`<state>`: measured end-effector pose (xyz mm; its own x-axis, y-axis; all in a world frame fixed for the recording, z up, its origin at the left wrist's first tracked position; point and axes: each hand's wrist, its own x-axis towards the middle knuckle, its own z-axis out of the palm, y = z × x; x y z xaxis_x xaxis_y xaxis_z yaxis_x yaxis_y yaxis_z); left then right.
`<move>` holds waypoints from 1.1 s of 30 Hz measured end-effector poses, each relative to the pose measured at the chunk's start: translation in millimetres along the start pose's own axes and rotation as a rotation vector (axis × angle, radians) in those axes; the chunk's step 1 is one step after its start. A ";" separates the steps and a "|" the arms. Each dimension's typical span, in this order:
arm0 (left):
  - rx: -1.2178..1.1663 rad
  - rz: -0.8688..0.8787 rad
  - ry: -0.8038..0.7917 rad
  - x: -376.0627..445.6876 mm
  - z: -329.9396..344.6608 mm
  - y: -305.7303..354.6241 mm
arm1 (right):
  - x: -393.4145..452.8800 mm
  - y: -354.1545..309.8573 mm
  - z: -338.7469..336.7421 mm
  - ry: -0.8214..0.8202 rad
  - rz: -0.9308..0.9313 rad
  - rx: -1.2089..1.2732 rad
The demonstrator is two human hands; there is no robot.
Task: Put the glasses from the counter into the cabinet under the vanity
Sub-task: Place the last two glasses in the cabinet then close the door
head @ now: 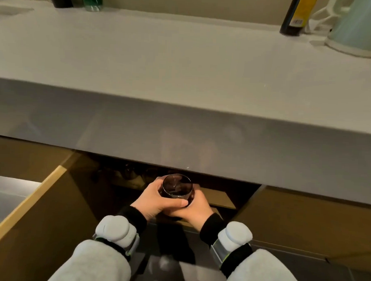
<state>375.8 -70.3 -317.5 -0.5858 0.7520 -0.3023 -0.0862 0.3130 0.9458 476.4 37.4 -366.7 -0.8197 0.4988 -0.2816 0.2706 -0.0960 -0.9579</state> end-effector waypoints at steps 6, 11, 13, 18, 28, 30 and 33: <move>0.071 -0.004 -0.003 50.0 6.6 -60.7 | 43.9 56.9 -4.3 0.021 0.005 -0.044; 0.118 0.046 0.012 80.3 16.2 -95.9 | 72.3 99.6 -12.2 0.092 -0.066 0.004; 0.121 0.061 0.029 84.5 22.0 -103.7 | 74.7 107.5 -16.0 0.095 -0.079 0.012; 0.059 0.113 0.030 99.0 42.6 -123.8 | 78.3 128.4 -31.6 0.140 -0.112 0.008; 0.058 0.053 -0.096 130.3 65.5 -141.4 | 107.0 139.2 -64.8 0.284 -0.115 -0.048; 0.078 0.043 -0.082 132.6 62.9 -145.9 | 116.6 139.8 -65.1 0.274 -0.133 -0.054; 0.090 0.025 -0.068 134.4 59.0 -148.5 | 126.1 143.1 -62.4 0.270 -0.118 -0.067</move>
<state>357.5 18.5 -505.5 -0.5304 0.7971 -0.2885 0.0029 0.3421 0.9397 443.2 140.3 -535.8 -0.6858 0.7151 -0.1351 0.2221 0.0289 -0.9746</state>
